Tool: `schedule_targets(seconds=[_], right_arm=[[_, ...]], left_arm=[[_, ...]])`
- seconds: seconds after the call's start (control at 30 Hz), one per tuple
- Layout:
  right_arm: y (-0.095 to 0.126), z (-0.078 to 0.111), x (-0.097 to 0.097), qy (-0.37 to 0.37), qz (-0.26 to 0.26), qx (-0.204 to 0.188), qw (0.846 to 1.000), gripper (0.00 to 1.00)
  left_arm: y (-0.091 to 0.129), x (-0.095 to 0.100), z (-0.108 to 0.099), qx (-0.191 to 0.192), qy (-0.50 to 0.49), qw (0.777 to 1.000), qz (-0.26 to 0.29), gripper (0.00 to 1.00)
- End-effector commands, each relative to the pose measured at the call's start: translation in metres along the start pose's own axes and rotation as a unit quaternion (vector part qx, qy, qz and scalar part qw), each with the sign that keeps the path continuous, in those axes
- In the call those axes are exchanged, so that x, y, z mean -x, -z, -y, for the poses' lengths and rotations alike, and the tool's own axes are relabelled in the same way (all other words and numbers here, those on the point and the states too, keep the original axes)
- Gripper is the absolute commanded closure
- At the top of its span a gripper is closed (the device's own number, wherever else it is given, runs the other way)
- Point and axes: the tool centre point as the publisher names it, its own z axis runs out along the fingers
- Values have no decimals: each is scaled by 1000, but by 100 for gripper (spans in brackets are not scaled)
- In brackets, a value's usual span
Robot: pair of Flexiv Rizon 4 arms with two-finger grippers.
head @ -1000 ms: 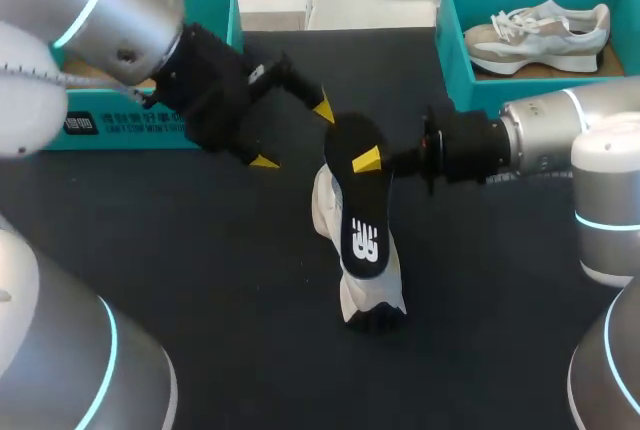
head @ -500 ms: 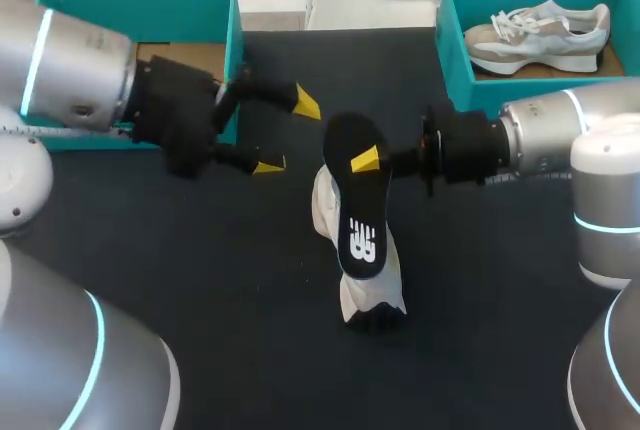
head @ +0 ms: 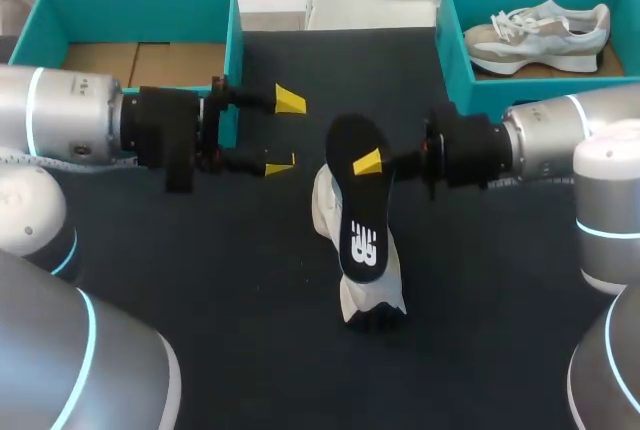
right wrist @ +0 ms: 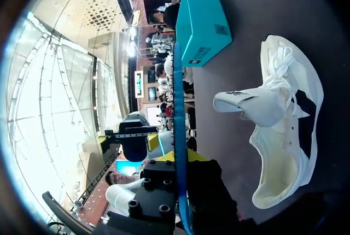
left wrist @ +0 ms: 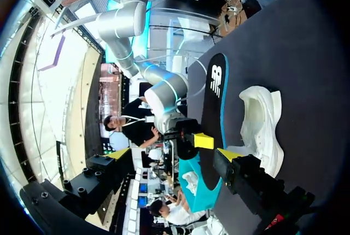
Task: Take the shoe out of the shoebox, open the shoe tongue, remove and reinsert the insole, then place the shoe into the shoebox
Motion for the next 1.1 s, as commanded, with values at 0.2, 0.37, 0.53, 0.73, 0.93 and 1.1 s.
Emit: schedule_targets(seconds=[0.2,0.37,0.53,0.73,0.93,1.1], right_arm=[[-4,-3,-3,6,5,11,1000,100],[-5,-5,-9,4,4,20,1000,100],[-6,-5,-15,9,2,35,999,100],[-20,-8,-22,20,-15,16,1000,100],[-28,-8,-26,23,-15,6,1000,100],[-31,-7,-25,24,-17,4,1000,100]], left_arm=[[0,-9,3,-12,22,999,45,0],[-2,-36,-14,13,-14,999,45,0],[-10,-46,-28,32,-9,997,70,0],[-27,-52,-41,41,-31,996,79,0],[-37,-54,-50,47,-34,995,87,29],[-43,-55,-54,44,-27,995,90,48]])
